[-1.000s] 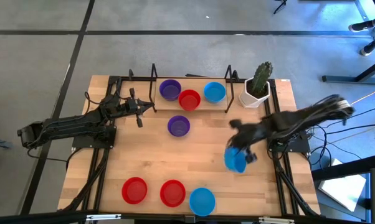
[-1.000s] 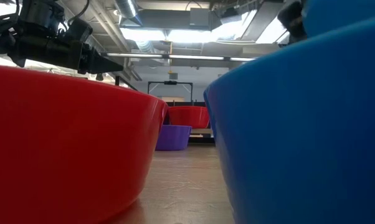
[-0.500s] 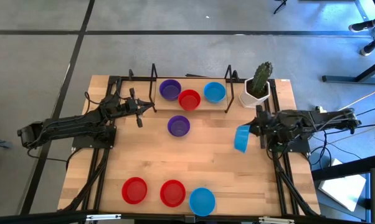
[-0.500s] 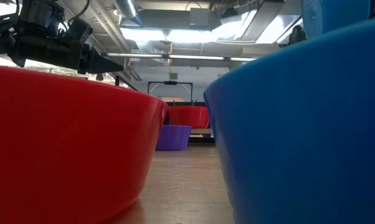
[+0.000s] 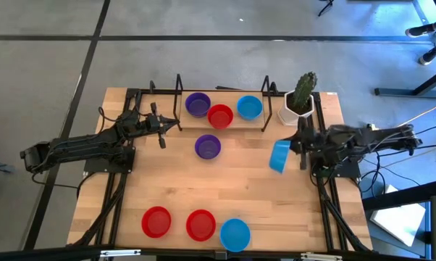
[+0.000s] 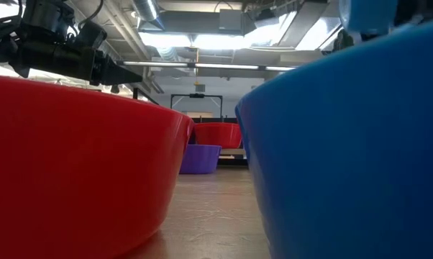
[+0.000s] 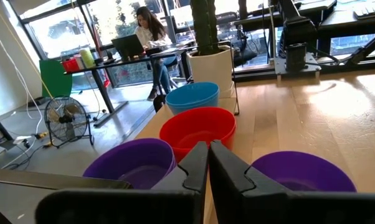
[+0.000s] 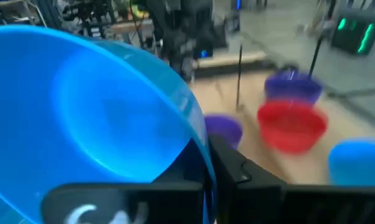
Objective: Pick & Place Mini bowls
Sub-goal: Stack the blue bowl on top of the blue bowl on the shelf
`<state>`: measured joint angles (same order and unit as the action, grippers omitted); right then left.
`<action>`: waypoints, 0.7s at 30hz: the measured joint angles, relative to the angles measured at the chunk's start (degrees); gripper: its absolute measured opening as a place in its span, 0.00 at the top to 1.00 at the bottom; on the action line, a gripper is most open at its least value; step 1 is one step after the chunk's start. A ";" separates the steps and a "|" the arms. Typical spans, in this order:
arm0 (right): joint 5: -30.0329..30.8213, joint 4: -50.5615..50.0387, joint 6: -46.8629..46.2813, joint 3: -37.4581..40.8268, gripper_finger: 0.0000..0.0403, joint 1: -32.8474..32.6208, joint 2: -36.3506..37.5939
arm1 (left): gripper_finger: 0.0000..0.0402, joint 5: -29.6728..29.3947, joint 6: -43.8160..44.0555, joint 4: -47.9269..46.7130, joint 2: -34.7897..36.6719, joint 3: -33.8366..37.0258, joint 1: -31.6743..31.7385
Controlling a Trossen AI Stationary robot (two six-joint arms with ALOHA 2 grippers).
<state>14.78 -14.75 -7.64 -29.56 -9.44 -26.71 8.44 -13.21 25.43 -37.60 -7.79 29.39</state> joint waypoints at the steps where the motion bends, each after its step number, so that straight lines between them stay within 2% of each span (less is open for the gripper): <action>1: 0.85 -0.87 1.45 -2.63 0.98 0.28 -2.16 | 0.97 0.01 0.00 0.02 0.00 0.00 0.00; 4: 3.40 -5.87 6.05 -12.33 0.98 1.68 -9.74 | 0.97 0.01 0.00 0.02 0.00 0.00 0.00; 9: 7.91 -21.22 12.48 -32.83 0.98 6.12 -24.41 | 0.98 -0.01 0.00 0.02 0.00 0.00 0.00; 12: 11.55 -28.40 17.28 -44.25 0.98 9.94 -33.11 | 0.98 -0.02 0.00 0.02 0.00 0.00 0.00; 15: 13.55 -31.07 22.20 -54.55 0.98 15.51 -40.03 | 0.98 0.01 0.00 0.02 0.00 0.00 -0.01; 17: 12.26 -33.88 24.17 -59.86 0.98 19.89 -44.45 | 0.97 0.01 0.00 0.02 0.00 0.00 -0.02; 21: 2.17 -39.81 27.53 -68.01 0.98 29.08 -53.04 | 0.97 0.00 0.00 0.02 0.00 0.00 -0.01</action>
<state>16.96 -54.56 19.88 -97.57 19.63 -79.75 8.44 -13.21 25.45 -37.60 -7.79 29.38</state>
